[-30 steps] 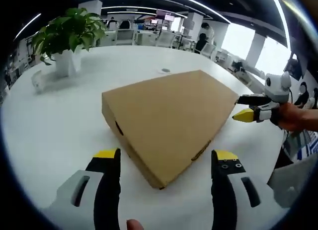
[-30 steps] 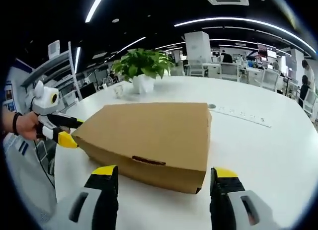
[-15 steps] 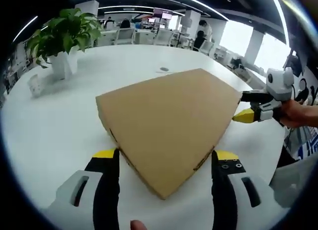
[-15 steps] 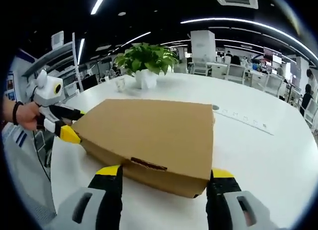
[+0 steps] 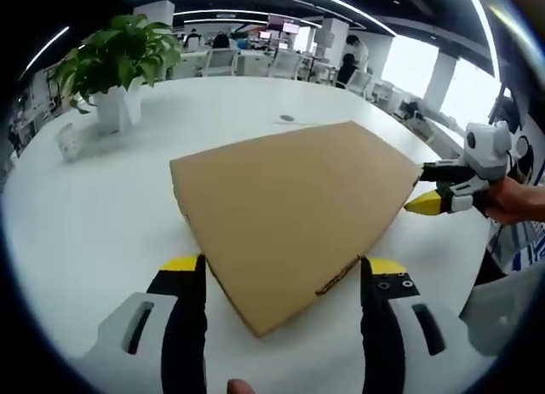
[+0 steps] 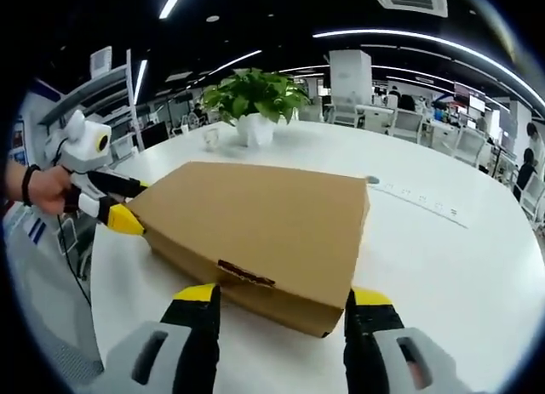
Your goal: Operate the shoe box by opening the lid, removing the specified soft item, and placing it in the target area until the item is outside and the box remains undamaged.
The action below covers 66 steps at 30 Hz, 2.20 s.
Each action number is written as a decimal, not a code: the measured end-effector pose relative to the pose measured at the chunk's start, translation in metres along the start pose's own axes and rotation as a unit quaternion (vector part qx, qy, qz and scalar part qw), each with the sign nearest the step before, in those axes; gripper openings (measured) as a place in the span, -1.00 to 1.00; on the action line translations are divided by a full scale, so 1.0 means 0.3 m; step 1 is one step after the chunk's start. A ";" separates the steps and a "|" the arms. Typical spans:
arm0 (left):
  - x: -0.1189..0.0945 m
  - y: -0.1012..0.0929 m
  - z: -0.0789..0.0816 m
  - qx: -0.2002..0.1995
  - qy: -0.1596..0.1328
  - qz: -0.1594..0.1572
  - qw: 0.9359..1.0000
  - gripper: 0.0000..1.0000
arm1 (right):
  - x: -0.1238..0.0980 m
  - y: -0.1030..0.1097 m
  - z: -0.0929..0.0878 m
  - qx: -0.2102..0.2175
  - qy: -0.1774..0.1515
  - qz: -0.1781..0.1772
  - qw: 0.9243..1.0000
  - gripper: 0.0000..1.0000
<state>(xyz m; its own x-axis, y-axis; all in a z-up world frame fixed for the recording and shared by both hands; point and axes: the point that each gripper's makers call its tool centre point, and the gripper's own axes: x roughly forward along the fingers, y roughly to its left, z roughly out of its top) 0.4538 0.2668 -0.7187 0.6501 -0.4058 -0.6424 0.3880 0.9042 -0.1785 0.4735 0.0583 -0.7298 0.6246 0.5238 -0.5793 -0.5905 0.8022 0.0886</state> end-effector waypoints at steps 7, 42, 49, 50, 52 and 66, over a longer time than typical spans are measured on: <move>-0.038 0.007 -0.034 0.007 0.003 0.002 1.000 0.42 | -0.030 0.061 -0.026 0.012 -0.003 -0.006 1.000 -0.01; -0.216 0.005 -0.138 -0.008 -0.019 0.011 1.000 0.30 | -0.139 0.232 -0.081 0.040 -0.011 -0.006 0.999 -0.13; -0.231 0.002 -0.126 -0.017 -0.028 0.010 0.999 0.30 | -0.151 0.236 -0.068 0.039 -0.015 -0.006 0.999 -0.13; -0.234 0.001 -0.124 -0.018 -0.029 0.010 0.999 0.30 | -0.154 0.237 -0.065 0.039 -0.016 -0.006 0.999 -0.13; -0.240 -0.001 -0.121 -0.016 -0.031 0.011 0.999 0.29 | -0.160 0.238 -0.058 0.040 -0.018 -0.005 0.999 -0.13; -0.272 -0.006 -0.085 -0.023 -0.042 0.011 0.999 0.28 | -0.190 0.242 -0.021 0.041 -0.039 -0.016 0.998 -0.12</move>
<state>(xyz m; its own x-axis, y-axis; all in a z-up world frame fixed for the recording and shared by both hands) 0.3833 0.3016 -0.6850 0.7113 -0.3937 -0.5822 0.3443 0.9174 -0.1997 0.3918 0.0849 -0.6956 0.6818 0.5163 -0.5183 -0.5285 0.8375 0.1390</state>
